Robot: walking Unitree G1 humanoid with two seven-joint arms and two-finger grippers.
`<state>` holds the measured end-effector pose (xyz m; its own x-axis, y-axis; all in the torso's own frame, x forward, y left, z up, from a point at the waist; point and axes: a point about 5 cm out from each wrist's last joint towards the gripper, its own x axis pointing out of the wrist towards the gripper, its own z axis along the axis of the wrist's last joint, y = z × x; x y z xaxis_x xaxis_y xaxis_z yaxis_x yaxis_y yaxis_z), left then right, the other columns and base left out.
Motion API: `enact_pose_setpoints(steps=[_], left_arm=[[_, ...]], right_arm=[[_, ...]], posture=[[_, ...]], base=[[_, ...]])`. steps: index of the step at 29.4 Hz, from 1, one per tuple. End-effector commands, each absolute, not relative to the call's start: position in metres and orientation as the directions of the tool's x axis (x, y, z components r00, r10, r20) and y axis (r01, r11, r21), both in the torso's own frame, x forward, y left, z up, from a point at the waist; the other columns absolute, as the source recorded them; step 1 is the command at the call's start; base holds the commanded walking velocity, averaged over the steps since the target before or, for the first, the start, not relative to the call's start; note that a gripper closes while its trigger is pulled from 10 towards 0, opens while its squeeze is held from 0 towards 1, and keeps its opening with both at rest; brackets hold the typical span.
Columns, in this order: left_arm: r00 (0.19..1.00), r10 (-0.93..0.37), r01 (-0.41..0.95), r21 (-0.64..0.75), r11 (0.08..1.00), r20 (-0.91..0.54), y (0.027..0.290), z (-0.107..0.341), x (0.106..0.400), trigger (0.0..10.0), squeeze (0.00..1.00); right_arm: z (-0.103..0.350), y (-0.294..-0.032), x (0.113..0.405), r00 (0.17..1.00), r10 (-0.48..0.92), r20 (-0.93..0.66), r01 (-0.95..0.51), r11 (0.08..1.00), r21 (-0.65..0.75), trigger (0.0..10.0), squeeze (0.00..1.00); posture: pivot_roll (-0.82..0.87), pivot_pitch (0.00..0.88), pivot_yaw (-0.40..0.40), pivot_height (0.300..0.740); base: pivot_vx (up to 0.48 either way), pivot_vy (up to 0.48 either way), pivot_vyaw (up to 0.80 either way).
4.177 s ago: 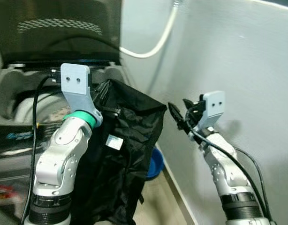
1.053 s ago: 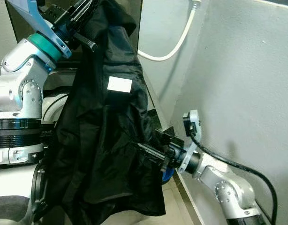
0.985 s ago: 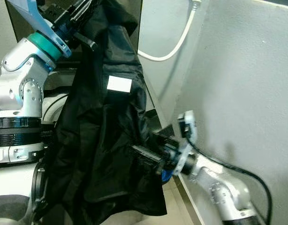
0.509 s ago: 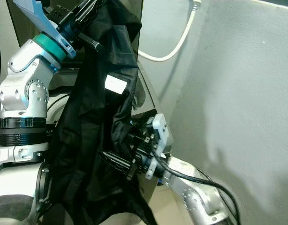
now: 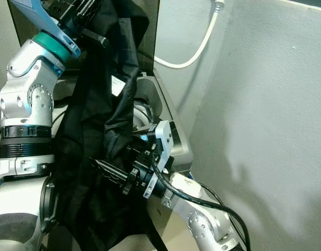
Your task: Clothes washing
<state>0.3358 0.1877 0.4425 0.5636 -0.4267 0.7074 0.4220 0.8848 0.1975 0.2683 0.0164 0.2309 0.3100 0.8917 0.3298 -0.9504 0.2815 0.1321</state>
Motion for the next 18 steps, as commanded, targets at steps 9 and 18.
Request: enact_pose_setpoints(steps=[9,18], left_arm=[[0.561,-0.406,0.393,0.199,0.898,0.722,0.189,0.446,0.335,10.0,0.0],[0.57,-0.398,0.38,0.198,0.904,0.719,0.191,0.445,0.336,10.0,0.0]], right_arm=[[0.245,0.01,0.271,0.316,0.87,0.377,-0.948,0.28,0.15,0.0,0.0],[0.251,0.004,0.278,0.334,0.859,0.388,-0.943,0.302,0.143,0.0,0.0]], posture=[[0.03,0.06,-0.049,0.74],[0.03,0.06,-0.049,0.74]], base=[[0.0,0.0,0.0],[0.0,0.0,0.0]])
